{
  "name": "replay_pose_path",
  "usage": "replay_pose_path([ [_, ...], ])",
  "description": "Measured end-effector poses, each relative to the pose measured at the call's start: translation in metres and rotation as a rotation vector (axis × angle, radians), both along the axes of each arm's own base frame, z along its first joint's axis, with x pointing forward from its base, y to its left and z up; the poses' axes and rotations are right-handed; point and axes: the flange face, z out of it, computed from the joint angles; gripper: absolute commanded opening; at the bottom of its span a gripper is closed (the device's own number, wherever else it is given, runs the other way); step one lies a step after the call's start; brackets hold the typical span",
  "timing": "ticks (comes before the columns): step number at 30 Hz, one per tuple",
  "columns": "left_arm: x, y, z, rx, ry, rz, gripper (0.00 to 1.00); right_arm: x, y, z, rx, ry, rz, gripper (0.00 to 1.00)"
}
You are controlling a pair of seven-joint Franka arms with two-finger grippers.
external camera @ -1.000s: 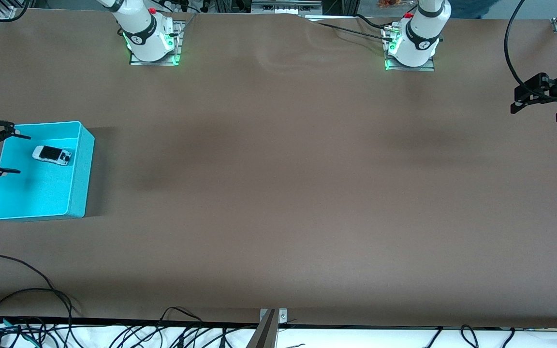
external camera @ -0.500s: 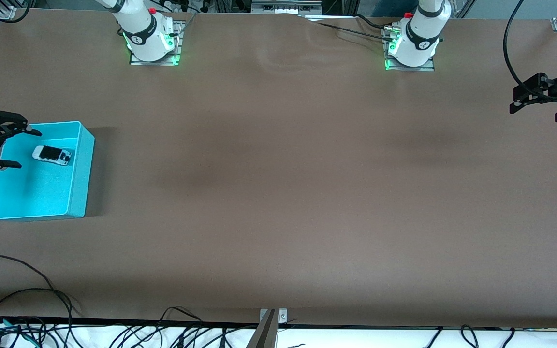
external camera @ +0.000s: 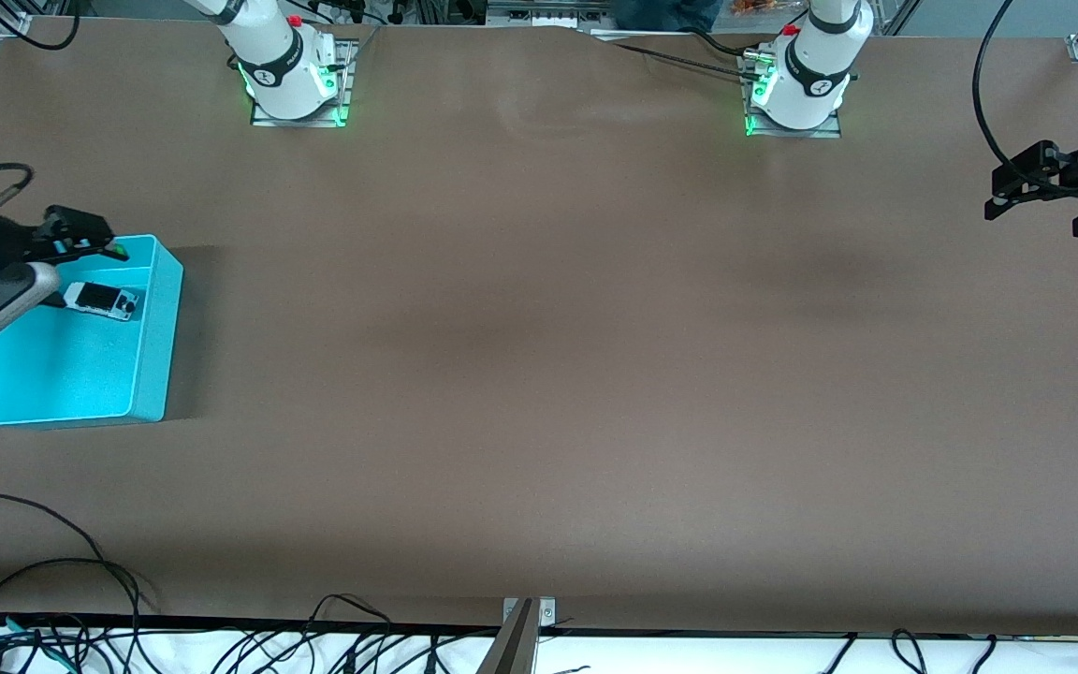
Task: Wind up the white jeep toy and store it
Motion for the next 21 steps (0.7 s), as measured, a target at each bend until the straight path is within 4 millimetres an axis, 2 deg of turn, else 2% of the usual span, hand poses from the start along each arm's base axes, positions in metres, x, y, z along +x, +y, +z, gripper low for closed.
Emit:
replay_pose_path([
  [3, 0.000, 0.000, 0.000, 0.000, 0.000, 0.000, 1.00, -0.005, 0.013, 0.009, -0.047, -0.007, -0.078, 1.00],
  [12, 0.000, -0.006, 0.003, 0.000, -0.006, -0.011, 1.00, -0.019, 0.028, 0.020, -0.100, -0.006, -0.385, 1.00],
  [16, 0.000, -0.008, 0.006, 0.000, -0.012, -0.014, 1.00, -0.026, 0.023, 0.019, -0.096, -0.038, -0.464, 1.00],
  [21, 0.000, -0.008, 0.007, 0.000, -0.014, -0.014, 1.00, -0.039, 0.005, 0.016, -0.082, -0.087, -0.514, 1.00],
])
